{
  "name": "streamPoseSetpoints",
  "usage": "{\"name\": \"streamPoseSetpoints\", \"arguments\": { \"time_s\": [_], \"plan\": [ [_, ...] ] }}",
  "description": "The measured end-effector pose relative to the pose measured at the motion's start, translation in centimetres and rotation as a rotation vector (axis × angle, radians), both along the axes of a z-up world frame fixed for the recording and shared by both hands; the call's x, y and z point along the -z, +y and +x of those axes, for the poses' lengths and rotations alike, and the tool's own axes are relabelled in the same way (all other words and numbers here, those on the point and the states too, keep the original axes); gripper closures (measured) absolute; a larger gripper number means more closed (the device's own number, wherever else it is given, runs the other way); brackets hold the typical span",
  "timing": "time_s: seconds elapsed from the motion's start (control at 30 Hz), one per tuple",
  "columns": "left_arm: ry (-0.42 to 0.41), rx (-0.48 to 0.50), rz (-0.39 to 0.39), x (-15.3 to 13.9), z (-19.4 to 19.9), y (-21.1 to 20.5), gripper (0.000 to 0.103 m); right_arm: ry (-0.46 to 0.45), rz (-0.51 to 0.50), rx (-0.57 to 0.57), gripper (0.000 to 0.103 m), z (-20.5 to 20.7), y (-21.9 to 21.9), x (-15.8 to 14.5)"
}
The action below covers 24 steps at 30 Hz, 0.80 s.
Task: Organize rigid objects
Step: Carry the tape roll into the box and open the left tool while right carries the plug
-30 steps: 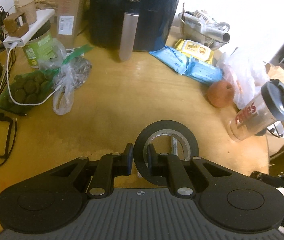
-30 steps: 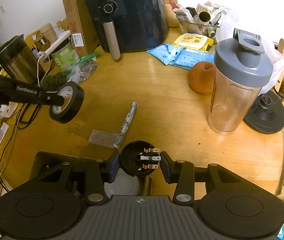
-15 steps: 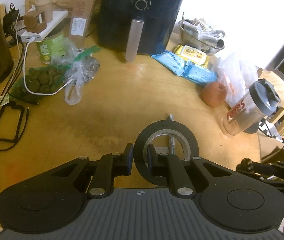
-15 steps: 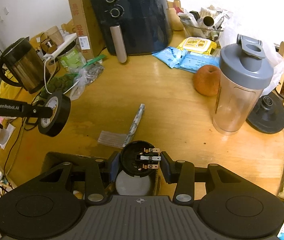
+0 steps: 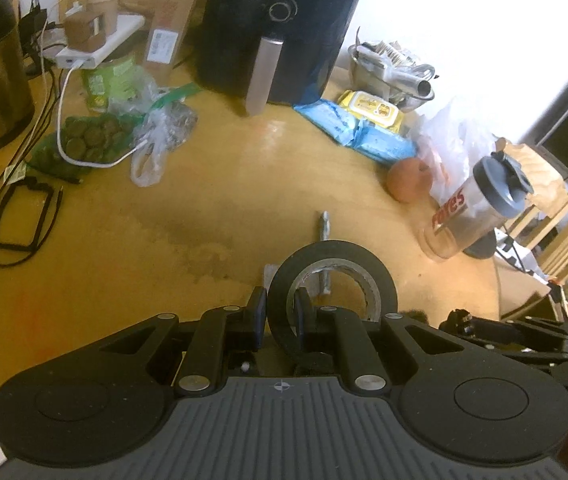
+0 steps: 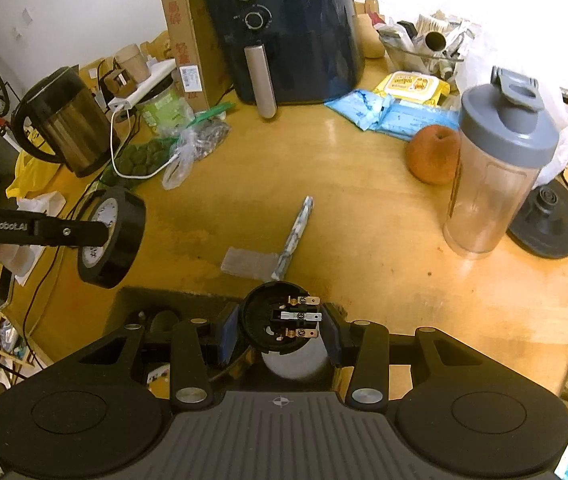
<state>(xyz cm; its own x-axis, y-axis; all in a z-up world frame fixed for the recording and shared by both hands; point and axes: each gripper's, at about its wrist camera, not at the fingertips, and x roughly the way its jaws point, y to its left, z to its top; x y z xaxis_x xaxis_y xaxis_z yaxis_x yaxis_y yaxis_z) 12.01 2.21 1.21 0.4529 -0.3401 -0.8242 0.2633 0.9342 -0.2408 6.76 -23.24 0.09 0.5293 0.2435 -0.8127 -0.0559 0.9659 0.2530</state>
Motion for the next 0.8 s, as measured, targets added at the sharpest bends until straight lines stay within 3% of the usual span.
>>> {"name": "streamPoseSetpoints", "arguments": {
  "time_s": [0.57, 0.8],
  "plan": [
    [0.125, 0.017, 0.027, 3.7, -5.5, 1.3, 0.088, 0.038, 0.001, -0.004, 0.057, -3.1, 0.9, 1.1],
    [0.111, 0.058, 0.022, 3.4, -5.1, -0.2, 0.088, 0.035, 0.0, 0.001, 0.057, -4.0, 1.0, 1.0]
  ]
}}
